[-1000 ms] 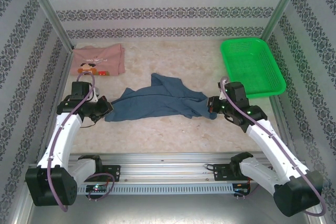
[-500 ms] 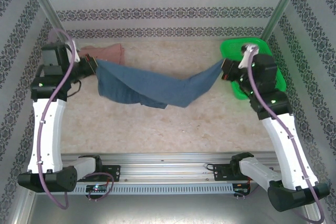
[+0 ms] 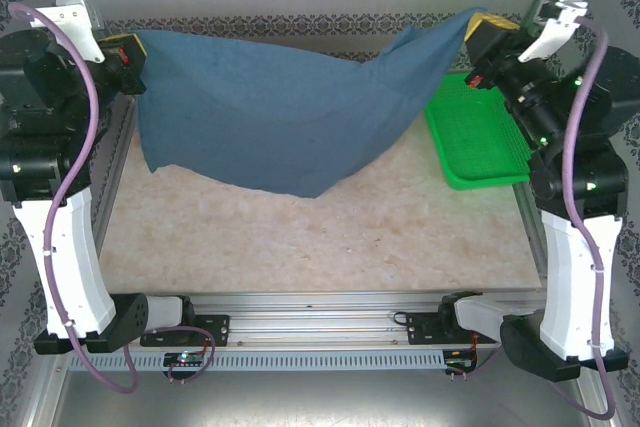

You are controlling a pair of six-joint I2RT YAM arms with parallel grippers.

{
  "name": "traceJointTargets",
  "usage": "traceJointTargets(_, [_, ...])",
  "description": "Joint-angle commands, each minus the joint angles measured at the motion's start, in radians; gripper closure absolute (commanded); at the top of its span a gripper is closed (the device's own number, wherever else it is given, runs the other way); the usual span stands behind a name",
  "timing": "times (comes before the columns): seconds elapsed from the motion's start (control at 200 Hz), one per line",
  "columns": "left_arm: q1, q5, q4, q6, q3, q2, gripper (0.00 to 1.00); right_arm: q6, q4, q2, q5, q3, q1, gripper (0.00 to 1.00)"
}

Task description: Fold and stack the t-shirts

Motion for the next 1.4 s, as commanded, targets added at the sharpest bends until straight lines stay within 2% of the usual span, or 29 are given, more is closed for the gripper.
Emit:
traceJointTargets(0.0, [-0.008, 0.072, 0.028, 0.021, 0.040, -0.016, 1.00, 0.000, 0.004, -0.019, -0.026, 0.080, -0.017, 1.00])
traceJointTargets(0.275, [-0.009, 0.164, 0.076, -0.033, -0.016, -0.102, 1.00, 0.014, -0.045, -0.038, -0.042, 0.195, -0.030, 1.00])
traceJointTargets(0.545, [-0.008, 0.127, 0.098, -0.034, -0.205, -0.172, 1.00, -0.012, -0.027, -0.028, -0.037, 0.077, -0.039, 1.00])
traceJointTargets(0.724, [-0.008, 0.141, 0.115, -0.029, -0.348, -0.184, 1.00, -0.008, -0.048, 0.026, -0.079, 0.025, -0.054, 1.00])
traceJointTargets(1.089, [-0.007, 0.205, 0.226, -0.142, -0.950, -0.264, 1.00, 0.003, -0.038, -0.028, -0.036, -0.468, -0.062, 1.00])
traceJointTargets(1.224, [-0.010, 0.254, 0.255, -0.193, -1.140, -0.265, 1.00, 0.012, -0.069, -0.052, 0.026, -0.645, -0.062, 1.00])
traceJointTargets(1.299, [-0.020, 0.303, 0.293, -0.229, -1.240, -0.260, 1.00, 0.005, -0.095, -0.056, 0.063, -0.703, -0.062, 1.00])
traceJointTargets(1.394, [-0.057, 0.302, 0.286, -0.223, -1.310, -0.226, 1.00, -0.017, -0.133, -0.042, 0.123, -0.756, -0.062, 1.00])
